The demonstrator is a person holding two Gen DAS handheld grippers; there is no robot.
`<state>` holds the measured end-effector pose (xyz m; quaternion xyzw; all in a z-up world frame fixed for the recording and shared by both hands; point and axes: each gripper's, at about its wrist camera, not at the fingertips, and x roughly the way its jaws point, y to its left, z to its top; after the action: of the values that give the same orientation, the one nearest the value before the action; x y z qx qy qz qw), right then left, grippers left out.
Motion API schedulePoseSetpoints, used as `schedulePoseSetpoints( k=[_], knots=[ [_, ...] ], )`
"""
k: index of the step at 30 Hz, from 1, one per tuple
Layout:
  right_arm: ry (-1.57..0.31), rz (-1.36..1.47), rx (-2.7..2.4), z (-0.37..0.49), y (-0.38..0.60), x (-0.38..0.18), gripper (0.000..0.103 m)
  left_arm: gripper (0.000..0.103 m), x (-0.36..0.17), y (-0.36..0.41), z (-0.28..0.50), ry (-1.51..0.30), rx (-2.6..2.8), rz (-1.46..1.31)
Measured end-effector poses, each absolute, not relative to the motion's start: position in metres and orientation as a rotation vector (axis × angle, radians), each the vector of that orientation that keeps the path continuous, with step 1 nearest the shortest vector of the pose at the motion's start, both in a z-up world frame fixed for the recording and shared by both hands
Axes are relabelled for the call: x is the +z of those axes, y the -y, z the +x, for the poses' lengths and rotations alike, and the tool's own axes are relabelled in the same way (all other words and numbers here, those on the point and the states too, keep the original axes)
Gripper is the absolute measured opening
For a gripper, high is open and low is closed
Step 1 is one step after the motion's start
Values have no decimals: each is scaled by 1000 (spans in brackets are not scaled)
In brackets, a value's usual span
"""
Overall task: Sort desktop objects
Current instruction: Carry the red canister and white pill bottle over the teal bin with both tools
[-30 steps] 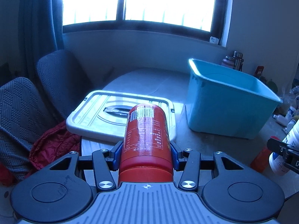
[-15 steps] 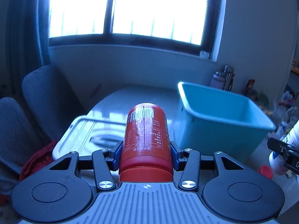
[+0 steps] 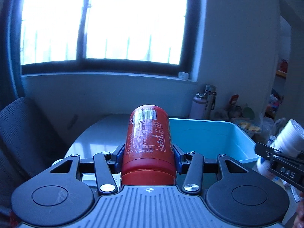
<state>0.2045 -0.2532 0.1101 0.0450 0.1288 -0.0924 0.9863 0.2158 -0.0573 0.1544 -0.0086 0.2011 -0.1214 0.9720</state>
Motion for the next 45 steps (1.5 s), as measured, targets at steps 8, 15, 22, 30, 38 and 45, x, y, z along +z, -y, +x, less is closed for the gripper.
schedulePoseSetpoints(
  k=[8, 15, 22, 30, 38, 45],
  knots=[
    [-264, 62, -202, 226, 259, 117, 48, 50, 151, 78, 237, -420, -285, -15],
    [-274, 57, -199, 241, 274, 118, 48, 50, 147, 100, 260, -430, -283, -8],
    [-282, 53, -192, 259, 297, 120, 48, 50, 148, 135, 287, -442, -288, 5],
    [-293, 48, -169, 286, 315, 119, 48, 50, 143, 161, 317, -470, -276, 14],
    [-319, 47, -138, 317, 330, 111, 48, 50, 132, 175, 348, -507, -247, 8],
    [-364, 53, -110, 345, 346, 99, 48, 50, 118, 192, 376, -557, -228, 17]
  ],
)
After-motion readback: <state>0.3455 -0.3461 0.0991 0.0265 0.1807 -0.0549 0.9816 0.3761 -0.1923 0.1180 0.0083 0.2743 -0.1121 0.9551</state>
